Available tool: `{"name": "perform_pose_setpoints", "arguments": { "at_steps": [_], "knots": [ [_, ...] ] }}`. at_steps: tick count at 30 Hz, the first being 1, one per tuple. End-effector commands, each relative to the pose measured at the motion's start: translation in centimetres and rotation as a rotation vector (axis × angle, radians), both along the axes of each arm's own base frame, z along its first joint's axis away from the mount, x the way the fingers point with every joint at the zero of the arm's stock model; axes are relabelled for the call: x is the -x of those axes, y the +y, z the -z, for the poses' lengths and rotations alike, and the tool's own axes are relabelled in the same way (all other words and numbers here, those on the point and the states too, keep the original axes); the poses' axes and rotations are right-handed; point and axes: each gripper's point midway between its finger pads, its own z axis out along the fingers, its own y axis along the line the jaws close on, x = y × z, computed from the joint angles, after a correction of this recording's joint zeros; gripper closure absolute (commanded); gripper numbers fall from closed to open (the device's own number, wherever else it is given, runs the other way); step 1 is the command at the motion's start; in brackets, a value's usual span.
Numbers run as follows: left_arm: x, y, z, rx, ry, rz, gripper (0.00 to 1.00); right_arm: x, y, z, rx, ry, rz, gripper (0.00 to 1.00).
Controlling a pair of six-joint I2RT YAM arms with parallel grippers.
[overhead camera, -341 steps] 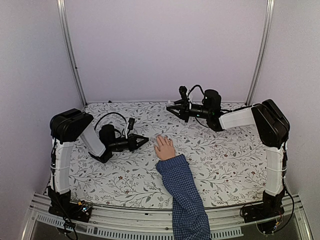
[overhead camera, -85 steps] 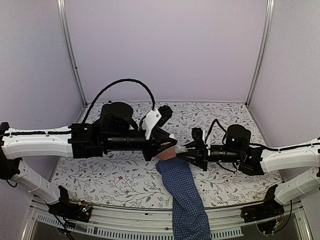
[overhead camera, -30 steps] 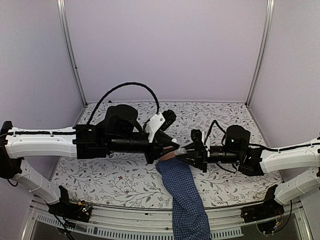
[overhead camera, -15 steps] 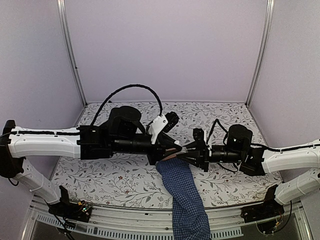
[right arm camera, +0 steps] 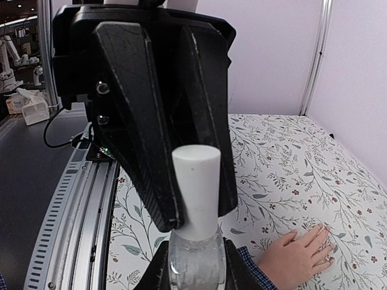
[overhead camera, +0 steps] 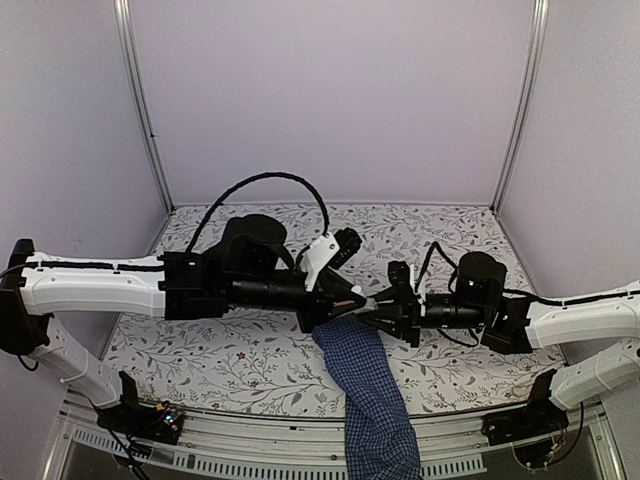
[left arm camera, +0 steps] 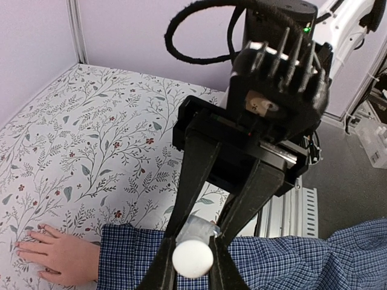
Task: Paint the nails
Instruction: Close the nail polish bottle.
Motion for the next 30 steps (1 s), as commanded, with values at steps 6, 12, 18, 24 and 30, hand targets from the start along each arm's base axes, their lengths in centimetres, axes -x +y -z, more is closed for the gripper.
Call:
{"name": "perform_pose_setpoints", "arguments": {
  "at_steps": [6,12,18,24,30],
  "knots": [
    [0.4,0.3,0.4,-0.031,-0.005,0.013,0.81,0.6,0.0,-3.1,-0.094,-0.046,-0.022,1.00],
    [0.5,0.6,-0.6,-0.006,-0.009,0.008,0.72,0.2,0.1,-2.6,-0.086,-0.032,-0.005,1.00],
    [0.6,0.9,-1.0,0.015,-0.011,0.006,0.54,0.2,0.3,-2.7,-0.091,-0.021,-0.007,1.00],
    [1.2,2.1,-2.8,0.122,-0.007,-0.002,0.48,-0.1,0.2,-2.8,-0.099,-0.002,0.014,1.00],
    [0.4,4.8,-6.2,0.284,-0.028,-0.103,0.48,-1.7,0.2,-3.1,-0.117,0.063,0.103,1.00]
  ]
}}
